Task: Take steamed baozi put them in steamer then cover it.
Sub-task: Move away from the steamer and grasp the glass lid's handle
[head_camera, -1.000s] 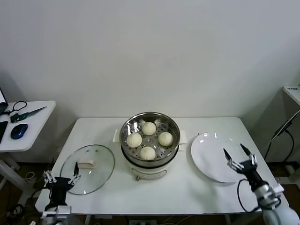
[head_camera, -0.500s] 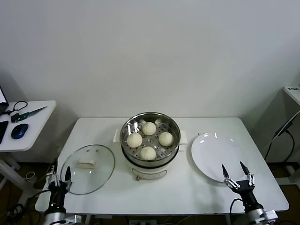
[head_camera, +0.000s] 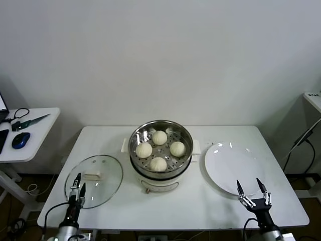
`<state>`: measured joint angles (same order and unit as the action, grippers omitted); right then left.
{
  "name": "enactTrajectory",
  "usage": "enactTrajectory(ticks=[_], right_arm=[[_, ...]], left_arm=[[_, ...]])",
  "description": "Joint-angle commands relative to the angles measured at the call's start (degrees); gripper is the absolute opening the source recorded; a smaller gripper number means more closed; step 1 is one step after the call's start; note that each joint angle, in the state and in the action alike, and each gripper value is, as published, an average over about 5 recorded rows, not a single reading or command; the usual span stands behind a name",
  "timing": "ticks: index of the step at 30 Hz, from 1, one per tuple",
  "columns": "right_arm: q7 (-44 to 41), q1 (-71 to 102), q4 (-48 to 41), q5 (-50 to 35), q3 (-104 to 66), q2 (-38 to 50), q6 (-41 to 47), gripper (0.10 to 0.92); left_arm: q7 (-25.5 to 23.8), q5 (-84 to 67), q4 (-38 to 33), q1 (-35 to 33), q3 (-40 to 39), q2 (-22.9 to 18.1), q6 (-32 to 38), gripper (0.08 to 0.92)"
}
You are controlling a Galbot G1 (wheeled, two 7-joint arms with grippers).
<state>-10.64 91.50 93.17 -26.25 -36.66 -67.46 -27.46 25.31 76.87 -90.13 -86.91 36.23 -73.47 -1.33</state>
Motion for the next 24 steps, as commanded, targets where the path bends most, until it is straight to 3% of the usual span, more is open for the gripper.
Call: enactTrajectory(ticks=[1,24], right_arm=[[-0.1,1.2,0.1,0.4,-0.4,-0.9,-0.8,0.823],[-0.3,4.0,3.9,0.7,-1.2,-2.3,-1.2,0.823]], left_arm=[[1.0,4.1,5.5,2.2,-0.6,0.5,1.1,0.823],[-1.2,-0.5,10.3,10.4,-3.7,3.0,1.9,0.823]])
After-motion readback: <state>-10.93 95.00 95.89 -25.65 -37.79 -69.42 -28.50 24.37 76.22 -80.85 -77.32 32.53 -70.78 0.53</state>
